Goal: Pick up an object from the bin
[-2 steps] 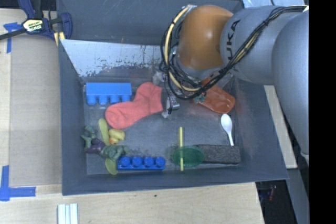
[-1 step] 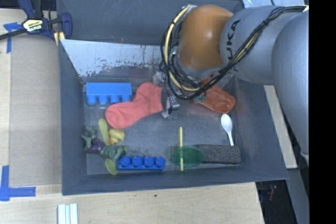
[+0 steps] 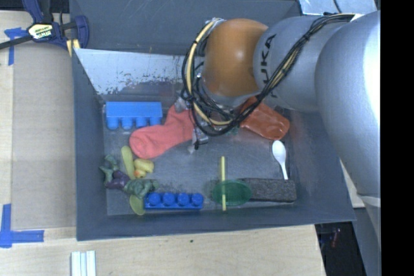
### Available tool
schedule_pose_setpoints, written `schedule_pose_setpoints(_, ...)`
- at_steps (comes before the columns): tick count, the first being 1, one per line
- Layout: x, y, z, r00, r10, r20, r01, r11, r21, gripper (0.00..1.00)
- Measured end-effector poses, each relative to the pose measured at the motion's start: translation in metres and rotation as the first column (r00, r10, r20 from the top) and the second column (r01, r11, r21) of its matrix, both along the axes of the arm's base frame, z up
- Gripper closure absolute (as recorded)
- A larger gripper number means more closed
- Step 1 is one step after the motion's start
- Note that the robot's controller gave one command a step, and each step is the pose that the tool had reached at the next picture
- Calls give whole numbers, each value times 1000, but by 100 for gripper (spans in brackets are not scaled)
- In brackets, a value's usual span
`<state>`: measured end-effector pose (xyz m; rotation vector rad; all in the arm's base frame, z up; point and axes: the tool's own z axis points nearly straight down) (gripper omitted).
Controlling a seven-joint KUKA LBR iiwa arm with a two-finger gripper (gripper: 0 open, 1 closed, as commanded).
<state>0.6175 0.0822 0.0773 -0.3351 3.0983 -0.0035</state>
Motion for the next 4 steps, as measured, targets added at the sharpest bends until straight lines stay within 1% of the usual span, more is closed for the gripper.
schedule_pose_setpoints(1,4,3,-5,998,57,5,-57,998,-1,100)
schedule_pose_setpoints(2,4,3,-5,998,57,5,-57,998,-1,100)
schedule_pose_setpoints(3,1,-2,69,998,62,1,-62,998,-2,100)
schedule_pose_setpoints(4,9,-15,156,997,82,3,-82,997,-2,100)
